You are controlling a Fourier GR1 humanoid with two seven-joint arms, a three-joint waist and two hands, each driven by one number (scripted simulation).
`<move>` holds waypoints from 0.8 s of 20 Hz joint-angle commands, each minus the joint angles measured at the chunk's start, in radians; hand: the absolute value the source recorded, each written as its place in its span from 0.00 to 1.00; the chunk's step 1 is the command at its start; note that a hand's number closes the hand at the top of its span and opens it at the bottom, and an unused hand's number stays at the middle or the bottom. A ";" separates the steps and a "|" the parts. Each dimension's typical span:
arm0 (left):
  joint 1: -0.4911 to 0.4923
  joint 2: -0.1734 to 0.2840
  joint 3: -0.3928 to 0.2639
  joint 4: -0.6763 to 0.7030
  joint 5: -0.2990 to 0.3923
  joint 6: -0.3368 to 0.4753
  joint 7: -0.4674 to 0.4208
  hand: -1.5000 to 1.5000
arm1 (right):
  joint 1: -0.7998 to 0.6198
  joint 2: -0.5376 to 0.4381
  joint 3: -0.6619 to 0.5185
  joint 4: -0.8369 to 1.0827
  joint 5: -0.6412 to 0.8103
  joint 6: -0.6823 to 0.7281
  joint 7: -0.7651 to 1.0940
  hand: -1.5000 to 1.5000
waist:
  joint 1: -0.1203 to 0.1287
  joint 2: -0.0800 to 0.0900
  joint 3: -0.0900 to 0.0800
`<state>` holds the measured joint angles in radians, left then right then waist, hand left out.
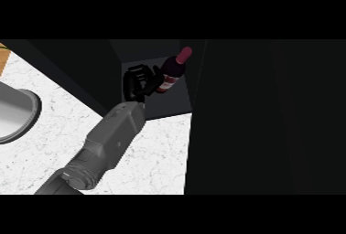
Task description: Pick up the wine, place it into the cabinet and close the cabinet
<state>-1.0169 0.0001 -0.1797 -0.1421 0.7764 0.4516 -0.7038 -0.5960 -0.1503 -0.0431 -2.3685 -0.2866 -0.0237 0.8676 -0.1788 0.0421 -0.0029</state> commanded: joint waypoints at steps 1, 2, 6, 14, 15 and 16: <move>-0.044 0.000 -0.004 0.024 0.002 0.023 0.027 1.00 | 0.048 0.002 -0.004 -0.047 -0.012 0.003 0.003 0.00 | 0.017 -0.001 0.001; -0.046 0.000 -0.005 0.002 0.022 0.040 0.040 1.00 | -0.011 -0.007 -0.009 -0.012 -0.010 -0.005 0.011 0.00 | 0.000 -0.002 0.000; -0.119 0.000 0.010 0.038 0.022 0.068 0.087 1.00 | 0.007 -0.017 -0.026 -0.014 -0.025 0.004 0.016 0.00 | 0.009 0.004 0.001; -0.127 0.000 0.025 0.070 0.029 0.033 0.106 1.00 | 0.043 -0.025 -0.049 -0.021 -0.019 0.026 -0.016 0.00 | 0.037 0.008 0.001; -0.175 0.011 0.043 0.072 0.046 0.064 0.149 1.00 | 0.044 -0.016 -0.056 -0.013 -0.038 0.027 -0.024 0.00 | 0.026 0.013 0.002; -0.138 0.010 0.038 0.073 0.038 0.042 0.104 1.00 | 0.036 -0.009 -0.028 -0.006 -0.012 0.024 -0.025 0.00 | 0.040 0.015 0.000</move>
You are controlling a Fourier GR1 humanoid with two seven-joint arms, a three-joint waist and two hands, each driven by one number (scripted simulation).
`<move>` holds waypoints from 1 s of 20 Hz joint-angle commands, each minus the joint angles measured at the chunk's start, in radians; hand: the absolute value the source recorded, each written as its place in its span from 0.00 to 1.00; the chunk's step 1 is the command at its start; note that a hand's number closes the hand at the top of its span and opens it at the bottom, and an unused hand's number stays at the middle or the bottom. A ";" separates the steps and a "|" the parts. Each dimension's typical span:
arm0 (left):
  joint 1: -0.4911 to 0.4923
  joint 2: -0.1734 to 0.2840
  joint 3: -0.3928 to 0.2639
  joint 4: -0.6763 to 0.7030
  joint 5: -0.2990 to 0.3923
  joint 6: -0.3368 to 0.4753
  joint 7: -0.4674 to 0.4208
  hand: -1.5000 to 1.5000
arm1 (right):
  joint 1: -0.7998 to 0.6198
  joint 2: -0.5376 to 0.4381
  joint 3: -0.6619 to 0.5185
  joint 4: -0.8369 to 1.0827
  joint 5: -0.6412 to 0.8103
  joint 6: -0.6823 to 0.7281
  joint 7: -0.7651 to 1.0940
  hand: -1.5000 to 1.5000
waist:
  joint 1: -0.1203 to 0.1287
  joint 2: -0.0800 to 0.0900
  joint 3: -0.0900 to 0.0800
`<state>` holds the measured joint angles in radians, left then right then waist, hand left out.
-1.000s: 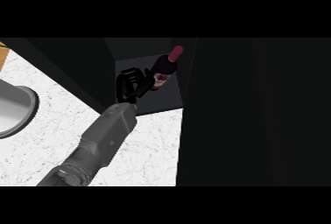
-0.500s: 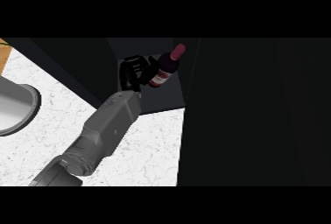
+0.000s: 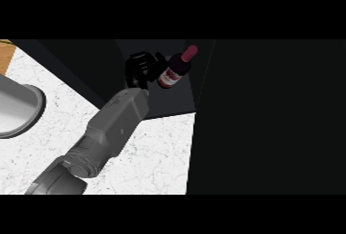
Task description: Pick up the wine, place it into the cabinet and close the cabinet
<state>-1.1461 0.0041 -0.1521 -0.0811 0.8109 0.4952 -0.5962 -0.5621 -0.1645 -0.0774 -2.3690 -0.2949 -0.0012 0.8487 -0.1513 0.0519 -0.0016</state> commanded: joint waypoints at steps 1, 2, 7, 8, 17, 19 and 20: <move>-0.030 0.004 0.009 0.023 0.002 0.014 0.024 1.00 | 0.024 0.001 0.012 -0.032 -0.008 0.008 0.004 0.00 | 0.004 0.000 0.000; -0.023 0.015 -0.020 0.042 -0.029 0.026 0.011 1.00 | 0.024 -0.003 -0.004 -0.025 -0.025 0.016 -0.004 0.00 | 0.007 0.001 0.001; -0.036 0.042 -0.121 0.080 -0.134 0.150 0.005 1.00 | 0.011 0.002 0.007 -0.010 -0.014 0.016 -0.013 0.00 | -0.013 0.012 0.002; -0.023 0.051 -0.136 0.080 -0.149 0.162 -0.013 1.00 | 0.007 0.000 0.000 -0.008 -0.020 0.018 -0.014 0.00 | -0.009 0.013 0.002; 0.049 0.102 -0.161 0.081 -0.179 0.250 0.010 1.00 | 0.023 0.007 0.003 -0.027 -0.031 0.022 -0.016 0.00 | -0.014 0.018 -0.001; 0.043 0.104 -0.167 0.081 -0.185 0.272 0.027 1.00 | 0.017 0.012 0.022 -0.021 -0.023 0.028 -0.023 0.00 | -0.016 0.024 -0.002; 0.039 0.117 -0.172 0.081 -0.191 0.271 0.036 1.00 | 0.014 0.000 0.004 -0.026 -0.031 0.025 -0.008 0.00 | -0.025 0.020 -0.002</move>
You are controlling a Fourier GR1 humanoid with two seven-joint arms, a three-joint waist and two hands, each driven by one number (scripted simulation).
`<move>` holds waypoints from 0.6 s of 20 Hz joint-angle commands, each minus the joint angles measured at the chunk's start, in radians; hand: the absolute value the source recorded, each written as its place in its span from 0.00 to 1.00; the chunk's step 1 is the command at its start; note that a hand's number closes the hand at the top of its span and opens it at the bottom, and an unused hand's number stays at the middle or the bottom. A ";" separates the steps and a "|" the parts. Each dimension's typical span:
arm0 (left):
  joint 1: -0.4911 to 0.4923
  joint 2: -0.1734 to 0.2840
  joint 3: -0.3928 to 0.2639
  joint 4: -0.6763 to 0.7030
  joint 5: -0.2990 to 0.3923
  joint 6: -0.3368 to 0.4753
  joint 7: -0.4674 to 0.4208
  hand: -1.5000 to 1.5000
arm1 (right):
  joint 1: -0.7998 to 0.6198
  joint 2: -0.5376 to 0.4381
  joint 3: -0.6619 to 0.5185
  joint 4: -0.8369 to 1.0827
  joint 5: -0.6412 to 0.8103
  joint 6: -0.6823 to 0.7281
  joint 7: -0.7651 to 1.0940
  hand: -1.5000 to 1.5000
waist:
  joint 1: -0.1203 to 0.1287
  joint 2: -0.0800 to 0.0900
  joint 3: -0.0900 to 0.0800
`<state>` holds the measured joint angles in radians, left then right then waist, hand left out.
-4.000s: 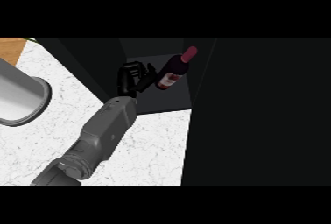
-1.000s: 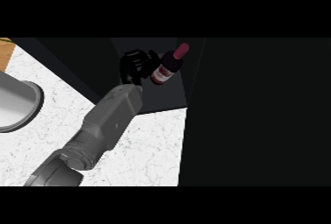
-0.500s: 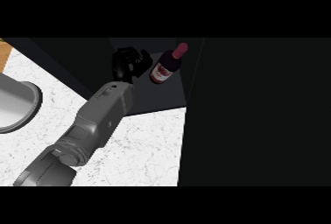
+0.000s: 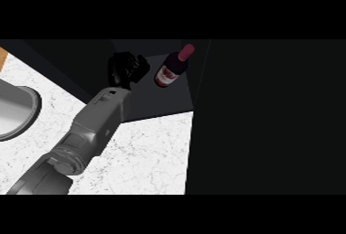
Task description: Pick up the wine, place it into the cabinet and close the cabinet
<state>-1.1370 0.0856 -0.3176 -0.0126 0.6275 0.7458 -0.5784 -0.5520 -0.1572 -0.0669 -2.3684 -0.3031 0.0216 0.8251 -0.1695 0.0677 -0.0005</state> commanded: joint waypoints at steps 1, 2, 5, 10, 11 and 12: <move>0.022 0.037 -0.026 0.012 -0.029 0.039 0.044 1.00 | -0.006 -0.006 -0.006 -0.017 -0.017 0.008 -0.002 0.00 | -0.002 0.006 -0.002; 0.011 0.033 -0.033 0.012 -0.036 0.046 0.059 1.00 | 0.001 -0.006 0.005 -0.012 -0.016 0.011 0.005 0.00 | 0.000 0.003 -0.002; 0.023 0.029 -0.032 0.012 -0.037 -0.019 0.048 0.00 | -0.003 0.002 0.016 -0.033 -0.016 0.007 0.007 0.00 | -0.011 0.006 -0.004; 0.024 0.056 -0.036 0.012 -0.042 -0.047 0.082 0.00 | -0.002 0.011 0.014 -0.018 -0.004 0.003 -0.012 0.00 | 0.001 0.007 -0.003; 0.035 0.069 -0.029 0.012 -0.034 -0.069 0.075 0.00 | 0.000 0.006 0.005 -0.004 -0.009 0.003 -0.005 0.00 | 0.006 0.009 -0.004; 0.038 0.067 -0.026 0.012 -0.031 -0.064 0.081 0.00 | 0.015 0.008 0.020 -0.046 -0.007 0.000 0.008 0.00 | -0.003 0.000 -0.004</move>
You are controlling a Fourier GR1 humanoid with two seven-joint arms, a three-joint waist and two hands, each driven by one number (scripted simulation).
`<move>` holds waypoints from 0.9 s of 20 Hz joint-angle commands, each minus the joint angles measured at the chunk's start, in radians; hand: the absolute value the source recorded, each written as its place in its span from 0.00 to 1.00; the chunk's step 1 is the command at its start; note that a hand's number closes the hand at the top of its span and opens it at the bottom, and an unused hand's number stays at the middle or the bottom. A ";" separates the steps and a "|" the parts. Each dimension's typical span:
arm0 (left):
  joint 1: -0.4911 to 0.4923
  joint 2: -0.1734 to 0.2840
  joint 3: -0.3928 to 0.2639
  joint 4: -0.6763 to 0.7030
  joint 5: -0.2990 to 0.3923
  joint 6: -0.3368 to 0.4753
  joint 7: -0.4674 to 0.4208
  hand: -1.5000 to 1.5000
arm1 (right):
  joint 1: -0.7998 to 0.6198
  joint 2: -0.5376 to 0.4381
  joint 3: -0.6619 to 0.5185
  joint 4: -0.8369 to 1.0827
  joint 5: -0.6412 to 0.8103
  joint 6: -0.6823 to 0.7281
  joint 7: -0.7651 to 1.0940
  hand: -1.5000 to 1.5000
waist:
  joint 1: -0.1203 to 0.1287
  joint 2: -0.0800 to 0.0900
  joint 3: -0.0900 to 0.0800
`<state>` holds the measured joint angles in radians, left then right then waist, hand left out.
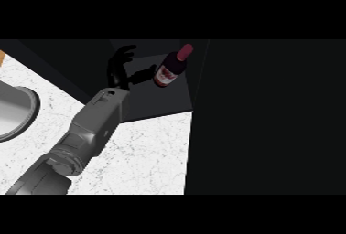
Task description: Pick up the wine, place it into the cabinet and close the cabinet
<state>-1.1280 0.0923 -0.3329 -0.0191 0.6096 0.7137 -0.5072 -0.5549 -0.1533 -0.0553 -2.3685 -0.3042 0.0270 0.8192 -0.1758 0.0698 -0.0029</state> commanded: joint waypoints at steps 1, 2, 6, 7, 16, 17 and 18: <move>0.034 0.049 -0.010 0.018 -0.012 -0.036 -0.003 0.00 | -0.005 -0.001 -0.005 -0.021 -0.007 -0.009 0.011 0.00 | 0.004 0.004 -0.003; 0.033 0.063 -0.006 0.018 -0.009 -0.039 -0.002 0.00 | -0.003 -0.007 -0.011 -0.043 -0.023 -0.008 0.022 0.00 | 0.000 -0.002 -0.002; 0.036 0.060 -0.009 0.018 -0.012 -0.054 -0.030 0.00 | -0.008 -0.005 0.000 -0.018 -0.008 -0.008 0.020 0.00 | 0.016 0.000 -0.003; 0.037 0.079 -0.015 0.018 -0.019 -0.073 -0.029 0.00 | -0.011 -0.017 0.003 -0.034 -0.011 0.004 0.023 0.00 | 0.019 -0.004 -0.002; 0.008 0.074 -0.048 -0.042 -0.051 -0.345 -0.051 0.00 | -0.014 -0.006 -0.001 -0.028 -0.006 -0.025 0.036 0.00 | 0.061 -0.028 -0.001; 0.026 0.081 -0.022 -0.082 -0.026 -0.390 -0.111 0.00 | -0.018 -0.011 -0.026 -0.018 -0.007 -0.027 0.026 0.00 | 0.079 -0.032 -0.001; -0.011 0.059 -0.017 -0.090 -0.022 -0.390 -0.102 0.00 | -0.020 -0.012 -0.008 -0.018 0.001 -0.029 0.041 0.00 | 0.071 -0.032 -0.002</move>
<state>-1.1228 0.0728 -0.3471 -0.0782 0.5959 0.4510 -0.5683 -0.5757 -0.1604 -0.0610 -2.3684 -0.3027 0.0073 0.8401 -0.1360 0.0570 -0.0136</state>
